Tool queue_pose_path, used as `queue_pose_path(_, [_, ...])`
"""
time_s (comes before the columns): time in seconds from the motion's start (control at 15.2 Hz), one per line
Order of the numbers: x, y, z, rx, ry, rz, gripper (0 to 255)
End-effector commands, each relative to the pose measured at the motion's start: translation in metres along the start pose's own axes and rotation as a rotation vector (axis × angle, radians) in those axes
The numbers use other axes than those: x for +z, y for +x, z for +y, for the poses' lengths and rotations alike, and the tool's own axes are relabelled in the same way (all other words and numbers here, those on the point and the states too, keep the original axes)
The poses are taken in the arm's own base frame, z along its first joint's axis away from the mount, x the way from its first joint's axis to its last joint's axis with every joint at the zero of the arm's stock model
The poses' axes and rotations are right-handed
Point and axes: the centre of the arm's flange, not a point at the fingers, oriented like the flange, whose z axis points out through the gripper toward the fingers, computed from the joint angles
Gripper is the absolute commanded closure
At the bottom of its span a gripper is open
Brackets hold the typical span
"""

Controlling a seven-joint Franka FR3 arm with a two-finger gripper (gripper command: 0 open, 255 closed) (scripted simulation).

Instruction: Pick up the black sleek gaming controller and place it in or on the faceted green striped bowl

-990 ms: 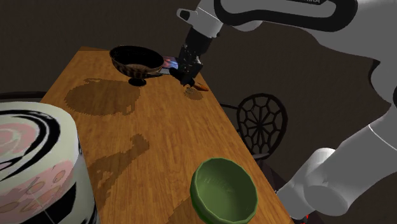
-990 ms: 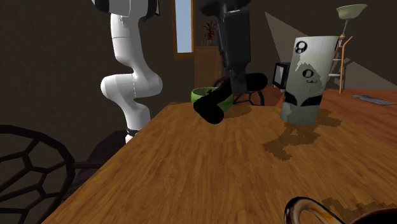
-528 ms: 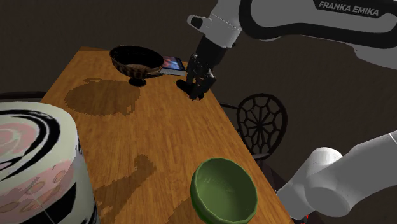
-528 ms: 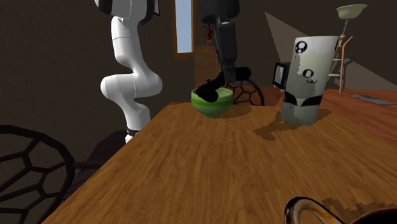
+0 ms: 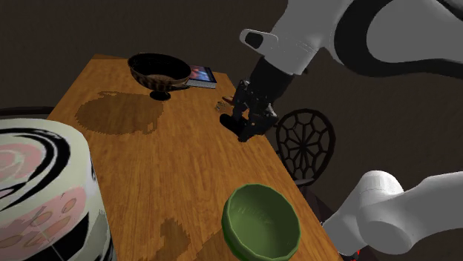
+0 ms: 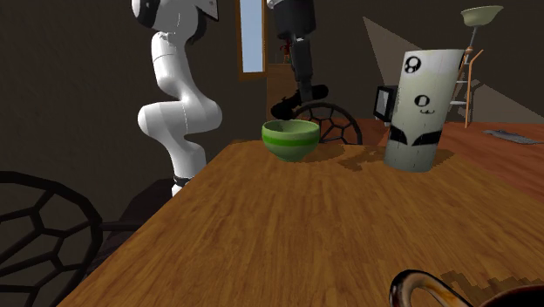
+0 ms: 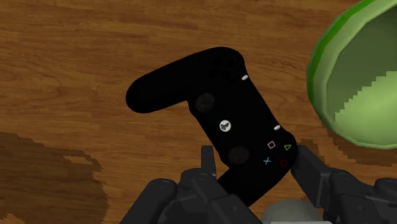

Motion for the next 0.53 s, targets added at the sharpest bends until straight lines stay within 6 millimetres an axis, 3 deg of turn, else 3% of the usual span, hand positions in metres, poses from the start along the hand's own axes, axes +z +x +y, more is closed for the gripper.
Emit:
queue_pose_path(0.0, [-0.003, 0.001, -0.027, 0.001, 0.000, 0.000, 255])
queue_pose_path(0.46, [-0.010, 0.001, -0.120, 0.001, 0.000, 0.000, 255])
